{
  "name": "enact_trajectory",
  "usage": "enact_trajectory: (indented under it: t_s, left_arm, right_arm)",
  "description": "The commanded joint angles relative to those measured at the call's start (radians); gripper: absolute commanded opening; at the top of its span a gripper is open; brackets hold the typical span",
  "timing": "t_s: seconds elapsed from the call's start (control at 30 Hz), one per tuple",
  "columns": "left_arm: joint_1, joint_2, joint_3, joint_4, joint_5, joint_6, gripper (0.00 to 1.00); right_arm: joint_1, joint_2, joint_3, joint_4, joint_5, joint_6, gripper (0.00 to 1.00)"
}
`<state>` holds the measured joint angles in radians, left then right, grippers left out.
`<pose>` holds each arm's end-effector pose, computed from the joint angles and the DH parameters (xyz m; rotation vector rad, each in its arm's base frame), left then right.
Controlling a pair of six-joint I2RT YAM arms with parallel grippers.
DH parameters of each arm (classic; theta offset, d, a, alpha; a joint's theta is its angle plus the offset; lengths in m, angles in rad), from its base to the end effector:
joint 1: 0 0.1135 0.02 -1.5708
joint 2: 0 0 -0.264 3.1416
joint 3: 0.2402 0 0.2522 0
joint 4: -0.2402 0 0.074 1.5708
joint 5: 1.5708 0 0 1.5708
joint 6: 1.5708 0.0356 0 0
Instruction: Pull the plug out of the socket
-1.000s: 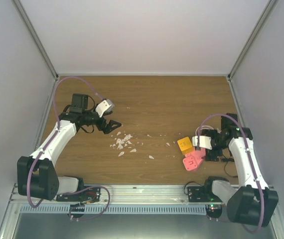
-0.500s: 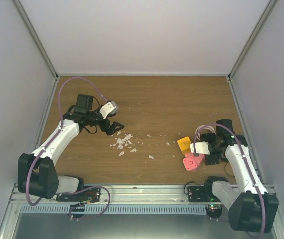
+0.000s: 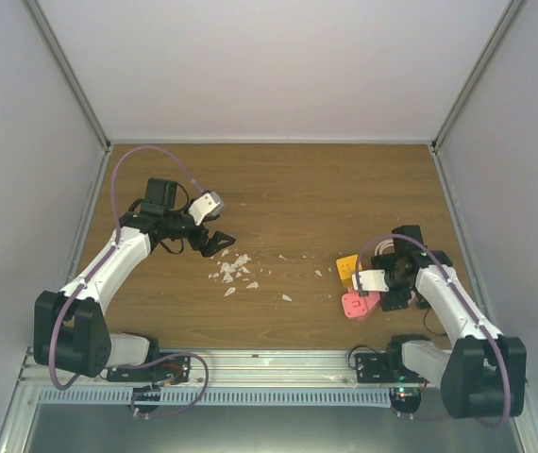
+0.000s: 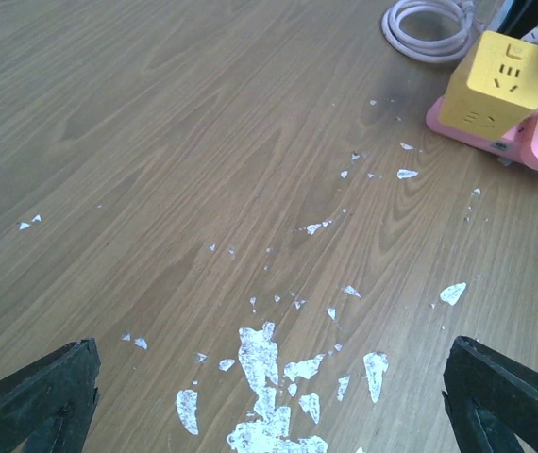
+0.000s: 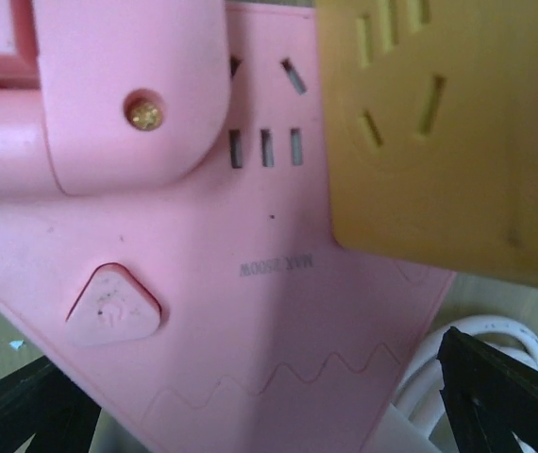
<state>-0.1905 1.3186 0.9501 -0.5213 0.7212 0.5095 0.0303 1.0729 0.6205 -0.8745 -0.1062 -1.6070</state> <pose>0.2584 -0.0738 0.2586 1.0643 2.0303 -0.7181 0.1667 0.0088 0.1862 -2.1242 1.9617 -0.1430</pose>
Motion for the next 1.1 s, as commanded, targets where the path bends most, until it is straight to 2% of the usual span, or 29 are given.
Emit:
enact_trajectory:
  t_s: [0.0,0.13,0.37,0.53,0.7,0.9,1.07]
  left_arm:
    - [-0.010,-0.007,0.018,0.014,0.025,0.017,0.99]
    - [-0.010,-0.015,0.013,0.016,0.034,0.013,0.99]
    - [-0.010,-0.012,0.007,0.022,0.044,0.006,0.99]
    - [-0.009,-0.010,0.005,0.028,0.041,0.002,0.99]
    - [-0.010,-0.006,0.006,0.031,0.044,0.000,0.99]
    - [-0.010,0.002,0.001,0.039,0.051,0.000,0.99]
    - [-0.009,-0.001,-0.007,0.046,0.063,0.003,0.99]
  right_arm:
    - [0.018,0.049,0.013,0.084,0.009,0.031,0.94]
    - [0.020,0.096,0.026,0.127,0.004,0.025,0.91]
    - [0.028,0.144,0.079,0.161,-0.053,0.053,0.93]
    - [0.030,0.094,0.131,0.067,-0.144,0.080,0.99]
    - [0.030,0.002,0.180,-0.049,-0.226,0.117,1.00]
    - [0.021,-0.040,0.290,-0.159,-0.269,0.252,0.99]
    - [-0.119,-0.046,0.338,-0.257,-0.280,0.257,0.93]
